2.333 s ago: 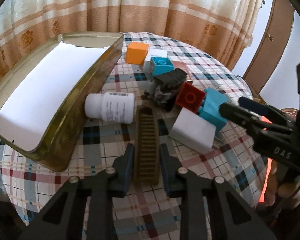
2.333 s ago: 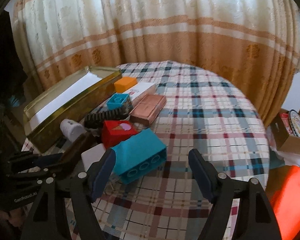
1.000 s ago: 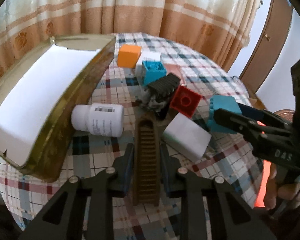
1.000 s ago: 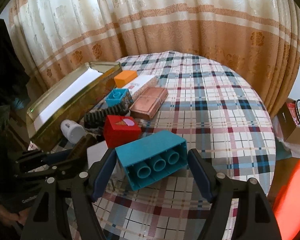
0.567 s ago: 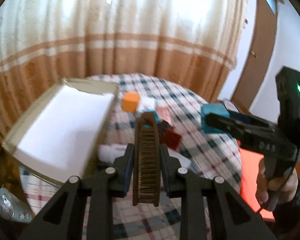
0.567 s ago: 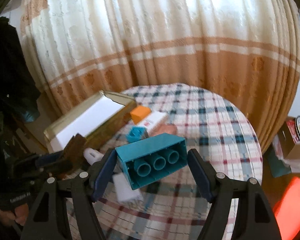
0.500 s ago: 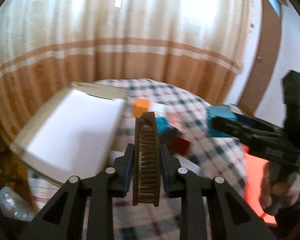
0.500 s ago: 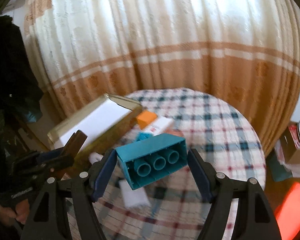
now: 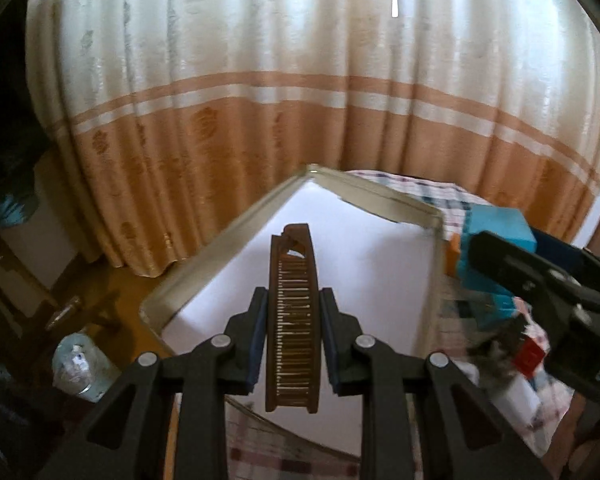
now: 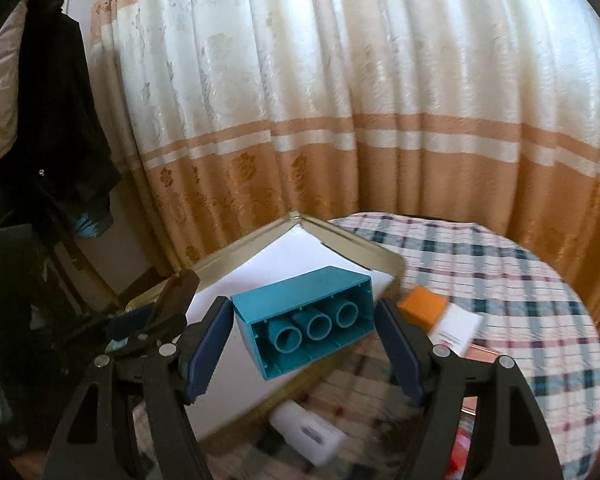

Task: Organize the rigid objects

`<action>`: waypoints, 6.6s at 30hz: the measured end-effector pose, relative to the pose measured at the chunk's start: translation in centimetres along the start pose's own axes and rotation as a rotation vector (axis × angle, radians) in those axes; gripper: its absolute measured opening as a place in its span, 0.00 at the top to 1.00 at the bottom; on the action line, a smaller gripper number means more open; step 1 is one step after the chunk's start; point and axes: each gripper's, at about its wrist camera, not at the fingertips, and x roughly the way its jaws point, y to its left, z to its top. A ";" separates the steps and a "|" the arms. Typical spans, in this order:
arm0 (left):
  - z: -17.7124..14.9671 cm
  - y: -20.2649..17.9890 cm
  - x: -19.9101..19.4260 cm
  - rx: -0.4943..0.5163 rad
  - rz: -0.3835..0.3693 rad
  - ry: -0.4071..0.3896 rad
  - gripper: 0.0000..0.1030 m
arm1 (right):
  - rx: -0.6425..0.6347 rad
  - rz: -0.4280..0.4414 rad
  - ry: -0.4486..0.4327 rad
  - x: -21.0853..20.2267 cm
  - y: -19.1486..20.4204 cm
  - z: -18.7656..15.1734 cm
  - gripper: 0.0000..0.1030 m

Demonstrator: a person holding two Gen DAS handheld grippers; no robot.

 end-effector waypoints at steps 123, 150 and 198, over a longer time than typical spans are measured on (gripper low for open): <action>-6.0 -13.3 -4.8 0.123 -0.064 -0.274 0.01 | 0.220 -0.532 -0.144 -6.7 -14.1 -7.7 0.10; -6.8 -6.2 -6.7 0.134 -0.150 -0.134 0.01 | 0.074 -0.133 0.136 -6.0 -9.9 -11.5 0.10; -5.9 -15.5 1.6 0.205 -0.066 0.221 0.22 | 0.179 -0.169 0.217 -5.0 -13.3 -12.0 0.59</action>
